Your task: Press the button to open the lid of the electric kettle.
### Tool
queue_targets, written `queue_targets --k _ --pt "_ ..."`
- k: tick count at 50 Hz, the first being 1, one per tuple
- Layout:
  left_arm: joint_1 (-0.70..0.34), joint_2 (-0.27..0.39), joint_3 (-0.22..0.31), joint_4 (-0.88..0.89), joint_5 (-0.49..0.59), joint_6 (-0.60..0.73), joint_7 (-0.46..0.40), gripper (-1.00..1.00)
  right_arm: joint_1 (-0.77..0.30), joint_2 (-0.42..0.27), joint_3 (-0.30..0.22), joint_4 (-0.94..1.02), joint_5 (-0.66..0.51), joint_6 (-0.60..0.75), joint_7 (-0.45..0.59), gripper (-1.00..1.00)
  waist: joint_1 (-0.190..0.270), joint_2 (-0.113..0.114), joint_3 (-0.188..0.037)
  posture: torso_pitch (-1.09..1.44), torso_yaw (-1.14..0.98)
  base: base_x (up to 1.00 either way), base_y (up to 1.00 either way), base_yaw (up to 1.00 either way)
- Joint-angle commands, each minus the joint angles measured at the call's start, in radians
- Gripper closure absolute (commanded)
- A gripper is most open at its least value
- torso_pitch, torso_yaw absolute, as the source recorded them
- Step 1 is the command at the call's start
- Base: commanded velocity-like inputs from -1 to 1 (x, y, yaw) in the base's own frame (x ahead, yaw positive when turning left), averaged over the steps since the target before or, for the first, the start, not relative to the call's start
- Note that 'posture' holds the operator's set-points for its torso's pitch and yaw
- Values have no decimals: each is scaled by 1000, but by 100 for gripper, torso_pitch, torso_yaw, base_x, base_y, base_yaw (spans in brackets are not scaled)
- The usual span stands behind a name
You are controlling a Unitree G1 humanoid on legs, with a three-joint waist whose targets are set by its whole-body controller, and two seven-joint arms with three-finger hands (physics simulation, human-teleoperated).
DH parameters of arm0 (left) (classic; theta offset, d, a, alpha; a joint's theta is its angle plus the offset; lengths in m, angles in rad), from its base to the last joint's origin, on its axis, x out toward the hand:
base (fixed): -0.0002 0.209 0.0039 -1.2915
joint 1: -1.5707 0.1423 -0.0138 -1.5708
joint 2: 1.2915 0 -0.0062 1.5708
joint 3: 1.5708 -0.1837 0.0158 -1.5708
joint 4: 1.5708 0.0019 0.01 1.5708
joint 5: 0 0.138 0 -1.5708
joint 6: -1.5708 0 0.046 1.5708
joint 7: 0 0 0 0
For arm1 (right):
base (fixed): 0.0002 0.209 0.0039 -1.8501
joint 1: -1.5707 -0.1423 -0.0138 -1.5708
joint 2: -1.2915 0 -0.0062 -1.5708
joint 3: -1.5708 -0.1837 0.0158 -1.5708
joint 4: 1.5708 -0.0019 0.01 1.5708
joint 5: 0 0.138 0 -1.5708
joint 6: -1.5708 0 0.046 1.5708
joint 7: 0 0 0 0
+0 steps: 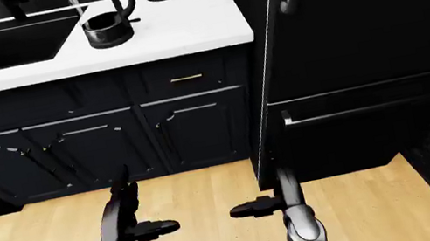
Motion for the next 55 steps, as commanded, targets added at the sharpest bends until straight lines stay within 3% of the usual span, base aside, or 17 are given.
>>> queue_targets --k 1,3,4,5,7,8,22,25,30,34,35,38,41,45,48,50,55 --pt "-40 6 8 -50 -13 -70 -10 -100 -26 1 15 -69 7 -80 22 -100 -2 -8 -1 0 0 0 0 0" --pt "-40 5 4 -48 -7 -81 -8 -100 -37 -1 9 -39 8 -89 23 -100 7 -1 -61 0 0 0 0 0" --pt "-46 6 7 -38 -7 -86 -6 -100 -41 -2 6 -32 11 -90 22 -100 7 -1 -52 0 0 0 0 0" --pt "-49 7 9 -31 -9 -89 -6 -100 -42 -1 5 -30 11 -90 21 -100 5 -5 -17 0 0 0 0 0" --pt "-46 7 9 -34 -10 -89 -5 -100 -37 0 10 -35 6 -87 19 -100 7 -7 -70 0 0 0 0 0" --pt "-44 7 6 -29 -6 -93 -7 -100 -35 0 11 -39 6 -87 20 -100 7 -7 -75 0 0 0 0 0" --pt "-25 5 4 -86 -9 -52 -6 -100 -43 -3 16 -10 -13 -99 17 -100 7 -2 -90 0 0 0 0 0" --pt "-56 18 28 -213 4 39 13 -100 -65 -8 12 -27 -34 -61 2 -100 3 -1 -93 0 0 0 0 0" --pt "-174 58 106 -508 -63 328 72 -100 -78 -14 3 -287 -32 112 -4 -100 7 -1 -91 0 0 0 0 0" --pt "-310 133 199 -730 -127 569 122 -100 -140 -26 -4 -515 -58 281 -3 -100 5 3 -90 0 0 0 0 0" --pt "-386 153 254 -774 -198 693 150 -100 -174 -27 -17 -551 -44 336 0 -100 4 5 -87 0 0 0 0 0" --pt "-548 260 294 -788 -260 811 225 -100 -307 -53 -51 -611 -30 459 -11 -100 1 10 -83 0 0 0 0 0" --pt "-816 353 369 -740 -408 966 356 -100 -468 -90 -61 -656 -25 584 -33 -100 1 11 -79 0 0 0 0 0" --pt "-973 476 346 -651 -511 1003 470 -100 -713 -138 -59 -669 -28 734 -37 -100 -2 16 -62 0 0 0 0 0" --pt "-1110 548 343 -579 -608 1060 529 -100 -923 -193 -90 -641 4 835 -31 -100 -3 22 -53 0 0 0 0 0" --pt "-1169 562 342 -553 -678 1091 578 -100 -1043 -213 -120 -601 33 866 -52 -100 -3 24 -44 0 0 0 0 0" --pt "-1267 627 363 -532 -858 1169 691 -100 -1192 -271 -101 -534 72 890 -79 -100 -4 26 -29 0 0 0 0 0"
